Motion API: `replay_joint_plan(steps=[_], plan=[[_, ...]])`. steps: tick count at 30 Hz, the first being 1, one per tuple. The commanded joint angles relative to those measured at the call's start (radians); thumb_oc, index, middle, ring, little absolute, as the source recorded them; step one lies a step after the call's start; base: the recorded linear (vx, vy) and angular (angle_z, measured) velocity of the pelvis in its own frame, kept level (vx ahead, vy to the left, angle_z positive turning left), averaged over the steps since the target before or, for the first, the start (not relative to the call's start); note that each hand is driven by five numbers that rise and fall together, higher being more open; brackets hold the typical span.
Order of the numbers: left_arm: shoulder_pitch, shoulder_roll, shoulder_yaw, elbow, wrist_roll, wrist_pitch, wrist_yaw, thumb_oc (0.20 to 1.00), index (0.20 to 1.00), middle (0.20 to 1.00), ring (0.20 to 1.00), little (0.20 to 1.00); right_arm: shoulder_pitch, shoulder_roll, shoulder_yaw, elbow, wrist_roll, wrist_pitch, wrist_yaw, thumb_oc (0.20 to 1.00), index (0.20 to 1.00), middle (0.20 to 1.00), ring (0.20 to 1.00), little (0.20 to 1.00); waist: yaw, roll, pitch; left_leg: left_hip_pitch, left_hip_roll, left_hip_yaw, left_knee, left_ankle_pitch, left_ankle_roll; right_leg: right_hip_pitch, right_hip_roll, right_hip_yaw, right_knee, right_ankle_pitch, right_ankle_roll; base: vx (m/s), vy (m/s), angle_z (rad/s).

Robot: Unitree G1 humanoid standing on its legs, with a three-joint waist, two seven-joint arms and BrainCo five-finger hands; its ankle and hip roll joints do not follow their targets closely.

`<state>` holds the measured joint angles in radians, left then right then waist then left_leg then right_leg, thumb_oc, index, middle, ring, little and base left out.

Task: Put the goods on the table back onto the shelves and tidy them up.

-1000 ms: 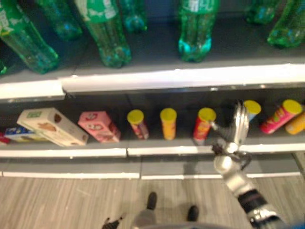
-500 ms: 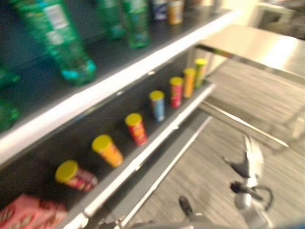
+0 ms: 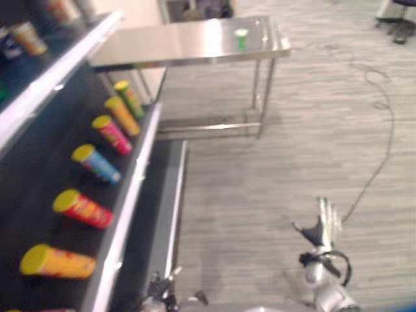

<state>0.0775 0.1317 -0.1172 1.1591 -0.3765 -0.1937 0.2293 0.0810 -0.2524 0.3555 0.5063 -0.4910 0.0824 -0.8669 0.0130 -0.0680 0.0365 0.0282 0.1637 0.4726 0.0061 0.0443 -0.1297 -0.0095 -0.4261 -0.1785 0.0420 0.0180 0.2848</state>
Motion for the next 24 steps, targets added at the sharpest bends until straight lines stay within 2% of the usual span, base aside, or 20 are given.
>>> replay_joint_plan(steps=[1, 2, 3, 4, 5, 6, 7, 8, 9, 11, 13, 14, 15, 20, 21, 22, 23, 24], plan=[[0.042, -0.065, -0.024, 0.052, 0.004, 0.003, 0.013, 1.0, 1.0, 1.0, 1.0, 1.0, -0.048, -0.049, -0.043, 0.052, 0.063, -0.034, 0.017, 1.0, 1.0, 1.0, 1.0, 1.0, 0.015, 0.047, -0.04, 0.002, 0.037, -0.156, -0.085, -0.047, 0.009, -0.075, 0.047, 0.011, -0.048, 0.089, -0.031, 0.0, -0.602, -0.86], [0.02, -0.065, -0.02, 0.078, -0.001, -0.003, 0.024, 1.0, 1.0, 1.0, 1.0, 1.0, -0.043, -0.026, -0.026, 0.192, 0.125, -0.057, 0.042, 1.0, 1.0, 1.0, 1.0, 1.0, 0.017, 0.05, -0.044, -0.01, 0.108, -0.151, -0.093, 0.01, -0.027, -0.059, 0.116, -0.003, -0.069, 0.033, -0.052, 0.0, -0.56, -0.53], [0.01, -0.064, -0.021, 0.077, -0.011, -0.007, 0.026, 1.0, 1.0, 1.0, 1.0, 1.0, -0.047, -0.028, -0.019, 0.243, 0.135, -0.061, 0.047, 1.0, 1.0, 1.0, 1.0, 1.0, 0.017, 0.057, -0.043, -0.019, 0.135, -0.16, -0.093, 0.029, -0.034, -0.053, 0.147, -0.003, -0.07, 0.009, -0.064, 0.01, -0.741, -0.14], [-0.005, -0.07, -0.025, 0.083, -0.04, -0.019, 0.029, 1.0, 1.0, 1.0, 1.0, 1.0, -0.057, -0.025, -0.007, 0.345, 0.147, -0.066, 0.056, 1.0, 1.0, 1.0, 1.0, 1.0, 0.02, 0.068, -0.036, -0.031, 0.167, -0.19, -0.093, 0.075, -0.048, -0.057, 0.187, 0.002, -0.059, -0.02, -0.082, 0.0, -0.609, 0.01], [-0.027, -0.076, -0.033, 0.085, -0.077, -0.022, 0.019, 1.0, 1.0, 1.0, 1.0, 1.0, -0.08, -0.032, 0.007, 0.479, 0.153, -0.052, 0.071, 1.0, 1.0, 1.0, 1.0, 1.0, 0.024, 0.076, -0.032, -0.061, 0.19, -0.262, -0.093, 0.113, -0.048, -0.067, 0.244, 0.0, -0.037, -0.05, -0.114, 0.02, -0.564, 0.02], [-0.03, -0.08, -0.036, 0.095, -0.084, -0.015, 0.009, 1.0, 1.0, 1.0, 1.0, 1.0, -0.086, -0.033, 0.009, 0.535, 0.158, -0.046, 0.086, 1.0, 1.0, 1.0, 1.0, 1.0, 0.028, 0.077, -0.027, -0.064, 0.187, -0.305, -0.093, 0.128, -0.041, -0.065, 0.262, 0.001, -0.03, -0.063, -0.126, 0.04, -0.489, 0.05], [-0.039, -0.086, -0.031, 0.118, -0.116, -0.002, -0.007, 1.0, 1.0, 1.0, 1.0, 1.0, -0.097, -0.029, 0.018, 0.595, 0.169, -0.045, 0.101, 1.0, 1.0, 1.0, 1.0, 1.0, 0.038, 0.078, -0.022, -0.074, 0.17, -0.383, -0.093, 0.159, -0.029, -0.071, 0.28, 0.01, -0.024, -0.066, -0.135, 0.07, -0.32, 0.16], [-0.046, -0.088, -0.005, 0.141, -0.17, 0.011, -0.024, 1.0, 1.0, 1.0, 1.0, 1.0, -0.106, -0.026, 0.011, 0.641, 0.19, -0.038, 0.117, 1.0, 1.0, 1.0, 1.0, 1.0, 0.052, 0.066, -0.013, -0.078, 0.125, -0.485, -0.089, 0.144, -0.008, -0.072, 0.29, 0.024, -0.018, -0.068, -0.143, 0.14, -0.46, 0.1], [-0.043, -0.066, 0.055, 0.141, -0.232, 0.012, -0.031, 1.0, 1.0, 1.0, 1.0, 1.0, -0.104, -0.004, -0.03, 0.725, 0.273, -0.051, 0.154, 1.0, 1.0, 1.0, 1.0, 1.0, 0.087, 0.04, -0.008, -0.074, 0.033, -0.609, -0.077, 0.039, 0.029, -0.051, 0.304, 0.055, -0.025, -0.073, -0.158, 0.18, -0.432, -0.15], [-0.039, -0.04, 0.092, 0.18, -0.195, 0.031, -0.044, 1.0, 1.0, 1.0, 1.0, 1.0, -0.093, 0.024, -0.096, 0.785, 0.439, -0.1, 0.225, 1.0, 1.0, 1.0, 1.0, 1.0, 0.109, 0.034, -0.021, -0.078, -0.019, -0.621, -0.08, 0.015, 0.036, -0.027, 0.314, 0.046, -0.042, -0.078, -0.168, 0.21, -0.278, -0.46], [-0.036, -0.019, 0.105, 0.224, -0.115, 0.063, -0.073, 1.0, 1.0, 1.0, 1.0, 1.0, -0.083, 0.029, -0.133, 0.835, 0.551, -0.115, 0.322, 1.0, 1.0, 1.0, 1.0, 1.0, 0.122, 0.041, -0.032, -0.093, -0.053, -0.628, -0.093, 0.017, 0.04, -0.003, 0.326, 0.021, -0.057, -0.093, -0.178, 0.2, -0.109, 0.18], [-0.035, -0.011, 0.108, 0.248, -0.073, 0.079, -0.096, 1.0, 1.0, 1.0, 1.0, 1.0, -0.077, 0.026, -0.158, 0.865, 0.6, -0.119, 0.374, 1.0, 1.0, 1.0, 1.0, 1.0, 0.13, 0.045, -0.034, -0.118, -0.075, -0.639, -0.093, 0.025, 0.039, 0.007, 0.33, 0.008, -0.063, -0.102, -0.181, 0.21, -0.083, 0.79], [-0.038, -0.006, 0.106, 0.267, -0.04, 0.089, -0.112, 1.0, 1.0, 1.0, 1.0, 1.0, -0.081, 0.023, -0.179, 0.899, 0.637, -0.12, 0.399, 1.0, 1.0, 1.0, 1.0, 1.0, 0.142, 0.046, -0.025, -0.185, -0.105, -0.658, -0.093, 0.067, 0.029, 0.026, 0.336, -0.003, -0.077, -0.115, -0.181, 0.14, -0.054, 0.59], [-0.038, -0.006, 0.106, 0.267, -0.04, 0.089, -0.112, 1.0, 1.0, 1.0, 1.0, 1.0, -0.081, 0.023, -0.179, 0.899, 0.637, -0.12, 0.399, 1.0, 1.0, 1.0, 1.0, 1.0, 0.141, 0.046, -0.025, -0.185, -0.106, -0.659, -0.093, 0.067, 0.029, 0.027, 0.336, -0.003, -0.077, -0.115, -0.181, 0.07, -0.008, 0.25], [-0.029, -0.013, 0.107, 0.309, -0.009, 0.093, -0.127, 1.0, 1.0, 1.0, 1.0, 1.0, -0.098, 0.041, -0.182, 0.908, 0.655, -0.127, 0.419, 1.0, 1.0, 1.0, 1.0, 1.0, 0.19, 0.048, 0.003, -0.334, -0.187, -0.662, -0.093, 0.093, 0.008, 0.104, 0.356, 0.038, -0.085, -0.154, -0.18, 0.87, 0.2, 0.07], [0.027, -0.012, 0.14, 0.349, 0.029, 0.108, -0.145, 1.0, 1.0, 1.0, 1.0, 1.0, -0.09, 0.071, -0.117, 0.884, 0.533, -0.096, 0.472, 1.0, 1.0, 1.0, 1.0, 1.0, 0.238, 0.057, -0.025, -0.341, -0.18, -0.634, -0.093, 0.12, 0.038, 0.184, 0.354, 0.088, -0.068, -0.202, -0.169, 0.87, 0.199, 0.07], [0.027, -0.011, 0.14, 0.349, 0.029, 0.108, -0.145, 1.0, 1.0, 1.0, 1.0, 1.0, -0.09, 0.071, -0.117, 0.884, 0.533, -0.096, 0.472, 1.0, 1.0, 1.0, 1.0, 1.0, 0.238, 0.056, -0.023, -0.339, -0.181, -0.633, -0.093, 0.119, 0.038, 0.186, 0.352, 0.088, -0.068, -0.203, -0.169, 0.9, 0.323, -0.45], [0.024, 0.012, 0.141, 0.351, 0.067, 0.1, -0.127, 1.0, 1.0, 1.0, 1.0, 1.0, -0.079, 0.09, -0.101, 0.892, 0.496, -0.089, 0.488, 1.0, 1.0, 1.0, 1.0, 1.0, 0.248, 0.026, -0.048, -0.316, -0.187, -0.636, -0.093, 0.127, 0.051, 0.209, 0.309, 0.084, -0.055, -0.196, -0.147, 0.33, 0.11, -0.93]])
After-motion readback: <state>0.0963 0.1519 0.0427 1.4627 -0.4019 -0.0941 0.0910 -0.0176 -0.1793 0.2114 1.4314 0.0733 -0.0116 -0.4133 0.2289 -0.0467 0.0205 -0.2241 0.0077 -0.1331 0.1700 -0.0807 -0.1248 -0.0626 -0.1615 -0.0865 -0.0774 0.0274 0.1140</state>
